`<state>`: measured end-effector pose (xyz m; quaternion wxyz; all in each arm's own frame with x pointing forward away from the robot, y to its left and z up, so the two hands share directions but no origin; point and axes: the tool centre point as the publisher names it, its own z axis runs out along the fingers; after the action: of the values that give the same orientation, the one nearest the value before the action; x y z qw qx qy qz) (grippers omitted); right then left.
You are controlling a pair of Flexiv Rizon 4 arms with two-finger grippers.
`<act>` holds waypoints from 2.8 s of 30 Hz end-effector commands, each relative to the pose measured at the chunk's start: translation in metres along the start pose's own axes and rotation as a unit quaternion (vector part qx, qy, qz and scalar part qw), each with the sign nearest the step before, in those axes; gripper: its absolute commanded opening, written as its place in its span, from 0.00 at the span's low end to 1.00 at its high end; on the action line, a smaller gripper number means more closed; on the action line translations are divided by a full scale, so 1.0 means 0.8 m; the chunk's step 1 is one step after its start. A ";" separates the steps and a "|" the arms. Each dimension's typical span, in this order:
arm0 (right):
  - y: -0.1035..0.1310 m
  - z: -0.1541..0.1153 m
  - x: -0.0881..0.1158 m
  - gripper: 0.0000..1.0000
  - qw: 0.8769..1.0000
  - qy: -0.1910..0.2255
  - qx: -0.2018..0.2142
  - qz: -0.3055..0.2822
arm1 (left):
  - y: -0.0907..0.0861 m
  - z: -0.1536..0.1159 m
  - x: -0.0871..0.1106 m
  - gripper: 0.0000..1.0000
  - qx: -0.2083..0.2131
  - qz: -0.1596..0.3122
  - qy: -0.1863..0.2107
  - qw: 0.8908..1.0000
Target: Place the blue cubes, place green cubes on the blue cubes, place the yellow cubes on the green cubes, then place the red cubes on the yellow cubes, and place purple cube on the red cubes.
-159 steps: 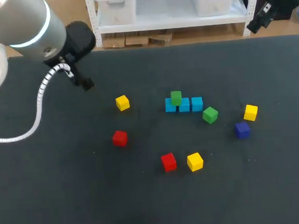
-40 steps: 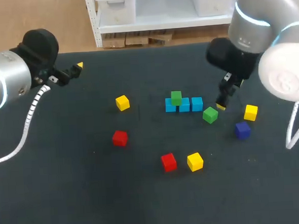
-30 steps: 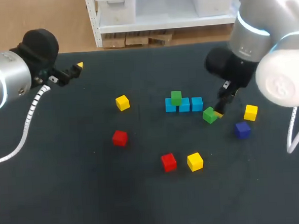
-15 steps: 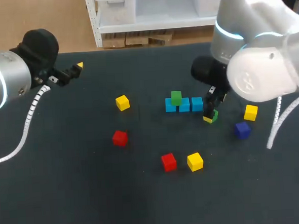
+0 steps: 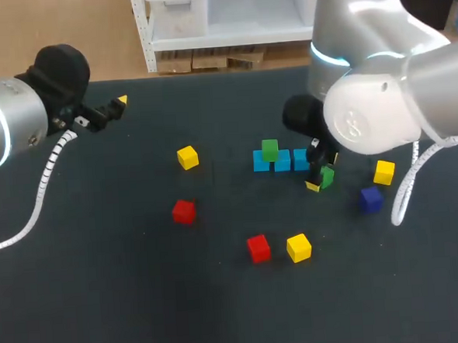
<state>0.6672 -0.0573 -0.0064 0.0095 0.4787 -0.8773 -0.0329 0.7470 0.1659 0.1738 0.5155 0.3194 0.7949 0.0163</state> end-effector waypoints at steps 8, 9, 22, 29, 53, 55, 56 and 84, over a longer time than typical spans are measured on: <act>0.002 -0.004 0.005 0.02 1.000 0.020 0.001 0.005 | -0.001 0.001 0.000 1.00 -0.002 0.000 -0.001 1.000; 0.002 -0.004 0.006 0.00 1.000 0.022 0.000 0.005 | -0.001 0.001 0.000 1.00 -0.002 0.000 -0.001 1.000; -0.005 -0.041 0.029 0.00 0.999 0.013 0.019 -0.038 | -0.001 0.001 0.000 1.00 -0.002 0.000 -0.001 1.000; -0.022 -0.103 0.038 0.00 0.990 -0.028 0.052 -0.130 | -0.001 0.001 0.000 1.00 -0.002 0.000 -0.001 1.000; -0.010 -0.126 0.021 0.00 0.958 -0.020 0.061 -0.279 | -0.001 0.001 0.000 1.00 -0.002 0.000 -0.001 1.000; -0.010 -0.126 0.021 0.00 0.958 -0.020 0.061 -0.279 | -0.001 0.001 0.000 1.00 -0.002 0.000 -0.001 1.000; -0.010 -0.126 0.021 0.00 0.958 -0.020 0.061 -0.279 | -0.001 0.001 0.000 1.00 -0.002 0.000 -0.001 1.000; -0.029 -0.097 -0.046 0.00 0.934 0.021 0.018 -0.356 | -0.001 0.001 0.000 1.00 -0.002 0.000 -0.001 1.000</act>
<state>0.7005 -0.0471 0.0742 -0.0122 0.7611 -0.6484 0.0063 0.7470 0.1660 0.1737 0.5157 0.3194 0.7948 0.0162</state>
